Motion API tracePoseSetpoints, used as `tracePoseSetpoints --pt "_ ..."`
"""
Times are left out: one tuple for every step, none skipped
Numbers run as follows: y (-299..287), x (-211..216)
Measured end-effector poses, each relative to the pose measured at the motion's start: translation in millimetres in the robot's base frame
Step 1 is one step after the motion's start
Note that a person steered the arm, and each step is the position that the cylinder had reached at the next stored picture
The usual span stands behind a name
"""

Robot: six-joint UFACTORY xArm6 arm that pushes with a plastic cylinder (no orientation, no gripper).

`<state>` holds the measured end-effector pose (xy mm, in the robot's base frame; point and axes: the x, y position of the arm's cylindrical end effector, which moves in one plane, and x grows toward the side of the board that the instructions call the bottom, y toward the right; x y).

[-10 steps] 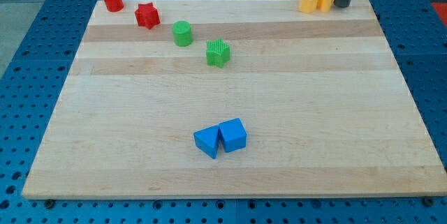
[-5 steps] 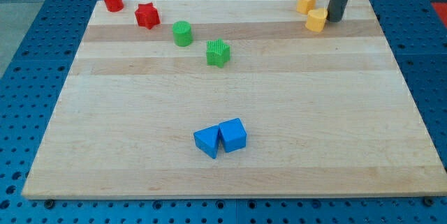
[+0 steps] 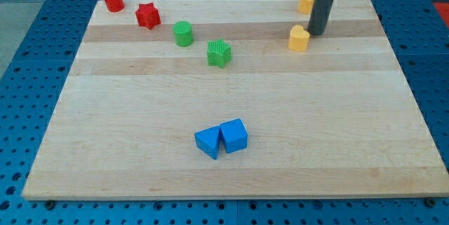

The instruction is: Slide the yellow heart towards the top right of the blue blocks

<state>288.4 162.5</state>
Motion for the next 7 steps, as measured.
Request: tracePoseSetpoints --pt "-17.2 2.4" --pt "-47.8 48.9" --pt "-55.2 89.7" --pt "-44.8 82.4" --pt "-44.4 90.3" --pt "-79.9 118.6" --pt "-83.6 126.5"
